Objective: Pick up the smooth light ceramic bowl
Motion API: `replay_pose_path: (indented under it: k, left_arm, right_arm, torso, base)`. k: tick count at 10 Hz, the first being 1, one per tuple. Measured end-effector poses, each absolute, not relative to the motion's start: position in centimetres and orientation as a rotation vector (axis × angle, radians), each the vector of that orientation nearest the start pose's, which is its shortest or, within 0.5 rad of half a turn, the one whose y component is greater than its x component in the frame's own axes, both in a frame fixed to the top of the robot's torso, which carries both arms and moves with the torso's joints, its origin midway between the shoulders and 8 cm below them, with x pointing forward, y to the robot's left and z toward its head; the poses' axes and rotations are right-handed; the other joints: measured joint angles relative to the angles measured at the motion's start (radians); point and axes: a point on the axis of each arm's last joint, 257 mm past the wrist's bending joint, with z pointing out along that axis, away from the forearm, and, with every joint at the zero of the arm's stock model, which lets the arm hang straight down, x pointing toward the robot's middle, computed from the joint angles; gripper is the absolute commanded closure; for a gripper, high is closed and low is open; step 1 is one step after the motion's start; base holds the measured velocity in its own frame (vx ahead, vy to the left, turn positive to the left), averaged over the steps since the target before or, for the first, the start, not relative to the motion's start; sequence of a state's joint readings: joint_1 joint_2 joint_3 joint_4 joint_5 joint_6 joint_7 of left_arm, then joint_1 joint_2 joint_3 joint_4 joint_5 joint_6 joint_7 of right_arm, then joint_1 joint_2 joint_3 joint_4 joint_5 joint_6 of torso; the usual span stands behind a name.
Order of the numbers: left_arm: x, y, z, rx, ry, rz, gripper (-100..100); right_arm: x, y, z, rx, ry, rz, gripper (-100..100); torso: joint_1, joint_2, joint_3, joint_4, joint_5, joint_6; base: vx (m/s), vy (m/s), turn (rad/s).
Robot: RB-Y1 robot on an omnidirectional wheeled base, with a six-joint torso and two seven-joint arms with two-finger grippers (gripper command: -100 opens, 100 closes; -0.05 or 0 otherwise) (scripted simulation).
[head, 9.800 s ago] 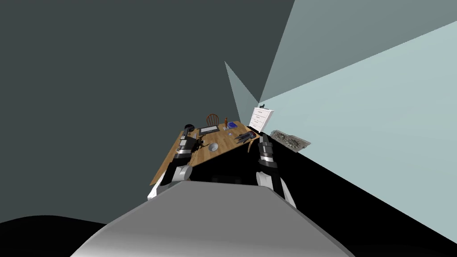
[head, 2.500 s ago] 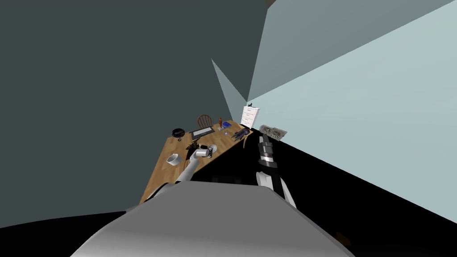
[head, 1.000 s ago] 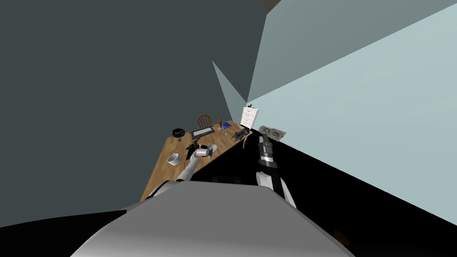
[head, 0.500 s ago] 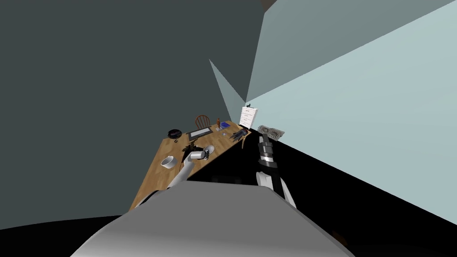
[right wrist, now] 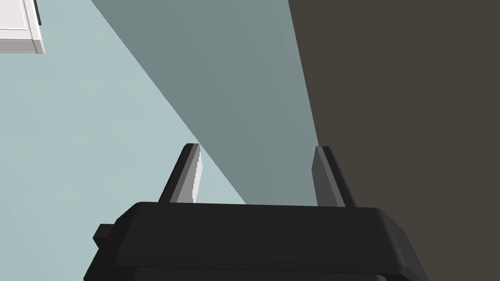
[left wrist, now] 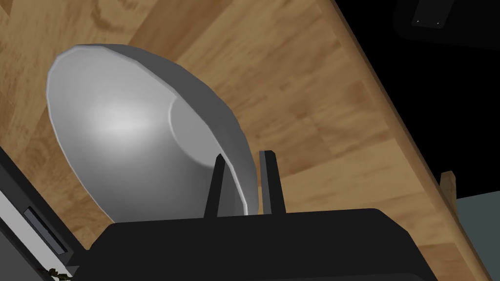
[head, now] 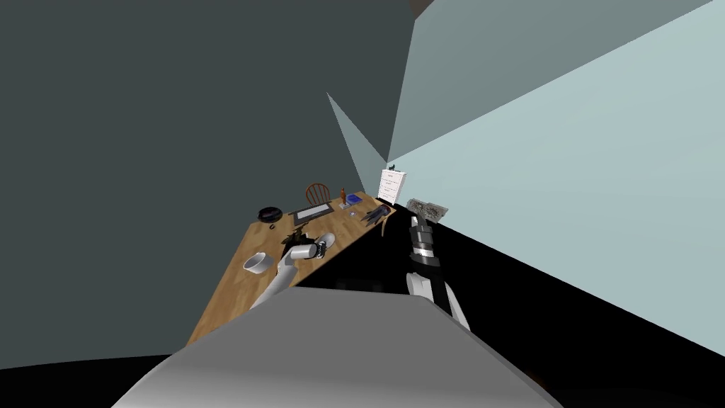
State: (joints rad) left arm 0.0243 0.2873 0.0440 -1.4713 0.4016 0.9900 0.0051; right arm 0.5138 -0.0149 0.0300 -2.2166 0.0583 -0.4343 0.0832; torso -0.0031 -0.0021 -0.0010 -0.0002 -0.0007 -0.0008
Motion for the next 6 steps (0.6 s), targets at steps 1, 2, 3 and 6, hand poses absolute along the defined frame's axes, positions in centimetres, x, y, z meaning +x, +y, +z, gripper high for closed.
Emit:
replay_pose_path:
  k: [1, 2, 3, 6]
  left_arm:
    - [39.0, 31.9, -46.5, -2.099, 1.862, -0.575, 100]
    - [38.3, 32.7, -46.4, -2.100, 1.861, -0.572, 100]
    - [37.8, 33.1, -46.1, -2.095, 1.863, -0.572, 100]
    - [36.4, 33.9, -45.5, -2.089, 1.868, -0.568, 0]
  right_arm:
    - [36.7, -26.8, -2.3, 0.689, 0.781, 1.181, 0]
    - [36.7, -26.8, -2.3, 0.689, 0.781, 1.181, 0]
    - [36.7, -26.8, -2.3, 0.689, 0.781, 1.181, 0]
    - [36.7, -26.8, -2.3, 0.689, 0.781, 1.181, 0]
  torso:
    - [0.000, 0.000, 0.000, 0.000, 0.000, 0.001]
    - [0.000, 0.000, 0.000, 0.000, 0.000, 0.000]
    - [0.000, 0.000, 0.000, 0.000, 0.000, 0.001]
    - [0.001, 0.001, 0.001, 0.000, 0.000, 0.001]
  base:
    - [0.042, -0.055, -0.051]
    - [0.041, -0.045, -0.017]
    - [0.045, -0.059, -0.069]
    - [0.020, -0.020, -0.002]
